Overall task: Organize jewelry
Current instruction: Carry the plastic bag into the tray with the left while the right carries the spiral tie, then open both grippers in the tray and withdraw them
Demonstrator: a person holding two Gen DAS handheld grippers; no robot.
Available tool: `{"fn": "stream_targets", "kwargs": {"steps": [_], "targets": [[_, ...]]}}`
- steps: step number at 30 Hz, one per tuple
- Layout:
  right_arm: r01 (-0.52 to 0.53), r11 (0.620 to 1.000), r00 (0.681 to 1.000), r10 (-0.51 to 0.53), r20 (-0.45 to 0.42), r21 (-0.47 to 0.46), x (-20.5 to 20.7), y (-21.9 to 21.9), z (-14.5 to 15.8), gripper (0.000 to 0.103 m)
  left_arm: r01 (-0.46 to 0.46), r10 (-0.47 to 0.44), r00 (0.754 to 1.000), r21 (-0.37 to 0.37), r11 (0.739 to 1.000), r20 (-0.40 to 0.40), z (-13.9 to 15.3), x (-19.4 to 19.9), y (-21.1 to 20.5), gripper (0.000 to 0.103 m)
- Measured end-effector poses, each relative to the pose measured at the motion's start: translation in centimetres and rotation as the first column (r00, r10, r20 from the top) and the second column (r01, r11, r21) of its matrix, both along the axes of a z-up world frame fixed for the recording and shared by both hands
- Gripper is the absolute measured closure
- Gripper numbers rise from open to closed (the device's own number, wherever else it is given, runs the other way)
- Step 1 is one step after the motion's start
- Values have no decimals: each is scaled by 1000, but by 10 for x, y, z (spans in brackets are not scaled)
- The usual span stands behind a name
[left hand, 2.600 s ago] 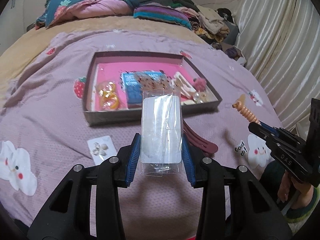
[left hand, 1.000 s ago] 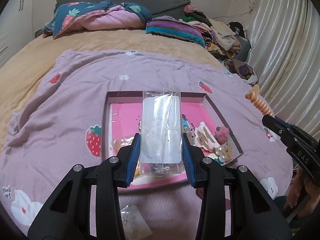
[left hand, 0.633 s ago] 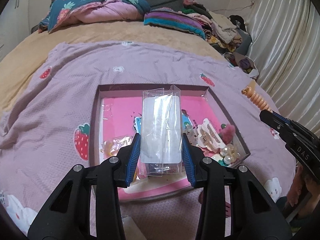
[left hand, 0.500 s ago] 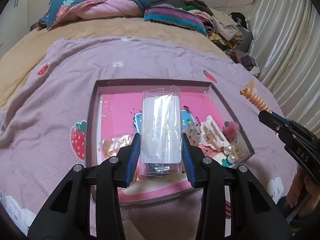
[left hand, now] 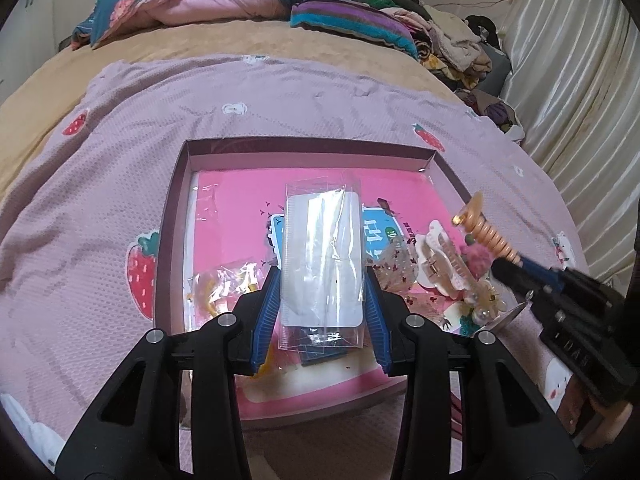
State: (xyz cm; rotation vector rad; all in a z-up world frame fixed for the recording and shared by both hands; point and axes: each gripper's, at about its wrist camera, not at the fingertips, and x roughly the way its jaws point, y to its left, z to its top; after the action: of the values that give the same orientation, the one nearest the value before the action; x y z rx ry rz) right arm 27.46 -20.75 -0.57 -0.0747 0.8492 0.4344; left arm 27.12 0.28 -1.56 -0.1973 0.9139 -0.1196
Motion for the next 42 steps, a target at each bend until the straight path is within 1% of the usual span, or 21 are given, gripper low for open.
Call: {"fn": "stream_targets", "kwargs": {"steps": [6, 9, 11, 13, 16, 18, 19, 20, 23, 25, 27, 29, 31, 33, 34, 38, 42], "targets": [[-17, 1000, 999, 17, -46, 0, -2, 6, -13, 86, -4, 4, 1000, 0, 1000, -7, -2, 1, 2, 71], [-13, 1000, 998, 13, -56, 4, -4, 5, -14, 86, -3, 3, 1000, 3, 1000, -9, -2, 1, 2, 71], [-10, 1000, 998, 10, -60, 12, -6, 2, -12, 84, -4, 4, 1000, 3, 1000, -9, -1, 0, 2, 70], [-5, 1000, 999, 6, -51, 23, -9, -2, -7, 76, -5, 5, 1000, 4, 1000, -5, 1, -1, 2, 69], [2, 1000, 1000, -2, -23, 28, -16, -7, 2, 67, -8, 8, 1000, 5, 1000, 5, 6, -3, 3, 63], [8, 999, 1000, -8, -4, 32, -21, -11, 10, 64, -9, 9, 1000, 5, 1000, 14, 11, -6, 2, 62], [11, 999, 1000, -11, 4, 35, -23, -13, 13, 59, -8, 8, 1000, 4, 1000, 23, 15, -8, 2, 59], [15, 999, 1000, -16, 16, 40, -26, -16, 18, 57, -9, 9, 999, 6, 1000, 31, 19, -10, 2, 55], [21, 998, 999, -24, 40, 55, -32, -21, 30, 51, -9, 9, 998, 10, 1000, 58, 31, -18, 0, 52], [27, 997, 998, -31, 63, 66, -37, -26, 39, 43, -12, 12, 997, 9, 1000, 73, 39, -22, 0, 48], [31, 997, 996, -37, 81, 74, -42, -28, 46, 39, -16, 15, 996, 12, 1000, 93, 48, -28, 0, 46], [33, 996, 994, -41, 99, 82, -48, -31, 54, 35, -20, 18, 994, 17, 1000, 108, 55, -34, -1, 41], [35, 996, 993, -45, 114, 87, -54, -33, 61, 30, -27, 24, 992, 20, 999, 122, 62, -41, -1, 40], [37, 995, 990, -49, 130, 96, -60, -36, 69, 29, -32, 29, 991, 19, 999, 133, 69, -48, -1, 36], [36, 994, 989, -50, 136, 99, -63, -38, 72, 27, -34, 31, 990, 20, 999, 138, 72, -51, -1, 33], [34, 994, 986, -51, 162, 106, -76, -41, 83, 26, -44, 39, 986, 25, 999, 163, 83, -67, 0, 25], [30, 994, 983, -49, 177, 108, -87, -42, 89, 25, -57, 48, 983, 41, 998, 178, 91, -81, 0, 22]]}}
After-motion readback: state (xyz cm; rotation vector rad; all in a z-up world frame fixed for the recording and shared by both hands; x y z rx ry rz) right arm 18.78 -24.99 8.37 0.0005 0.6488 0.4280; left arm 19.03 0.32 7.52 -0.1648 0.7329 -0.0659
